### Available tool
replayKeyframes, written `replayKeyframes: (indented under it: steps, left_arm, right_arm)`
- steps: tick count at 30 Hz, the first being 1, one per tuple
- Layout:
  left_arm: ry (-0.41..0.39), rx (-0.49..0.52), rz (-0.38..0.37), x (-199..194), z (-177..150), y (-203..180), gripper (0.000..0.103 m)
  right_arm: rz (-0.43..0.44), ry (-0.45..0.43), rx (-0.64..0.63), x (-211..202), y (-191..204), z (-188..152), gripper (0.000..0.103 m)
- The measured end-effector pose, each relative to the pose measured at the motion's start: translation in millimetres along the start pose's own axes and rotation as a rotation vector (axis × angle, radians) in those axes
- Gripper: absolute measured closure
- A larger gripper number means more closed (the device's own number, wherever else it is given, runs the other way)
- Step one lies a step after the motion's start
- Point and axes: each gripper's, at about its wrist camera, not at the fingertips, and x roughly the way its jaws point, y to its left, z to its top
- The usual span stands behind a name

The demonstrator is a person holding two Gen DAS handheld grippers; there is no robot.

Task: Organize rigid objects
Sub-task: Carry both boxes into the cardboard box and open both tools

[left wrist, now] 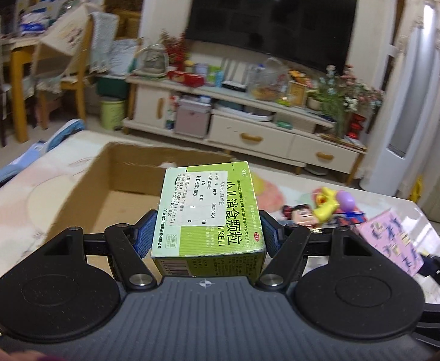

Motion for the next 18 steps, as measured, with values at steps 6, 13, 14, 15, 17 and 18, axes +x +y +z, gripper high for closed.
replayKeyframes:
  steps: [6,13,14,15,17,18]
  left_arm:
    - [0.035,-0.061,0.075,3,-1,24,0.017]
    - [0.088,-0.092,0.128,5,-1,35,0.016]
    - [0.097,-0.096,0.135,6,0,36,0.016]
    - [0.104,-0.101,0.14,7,2,38,0.016]
    - [0.116,-0.108,0.15,6,1,40,0.016]
    - [0.119,-0.11,0.156,5,0,40,0.015]
  right_arm:
    - [0.103,0.006,-0.029,16,36,16,0.032]
    - [0.184,0.08,-0.08,43,62,15,0.032]
    - [0.192,0.091,-0.088,45,65,14,0.032]
    - [0.2,0.101,-0.093,48,68,13,0.032]
    - [0.202,0.098,-0.12,48,74,11,0.032]
    - [0.204,0.099,-0.135,49,76,12,0.032]
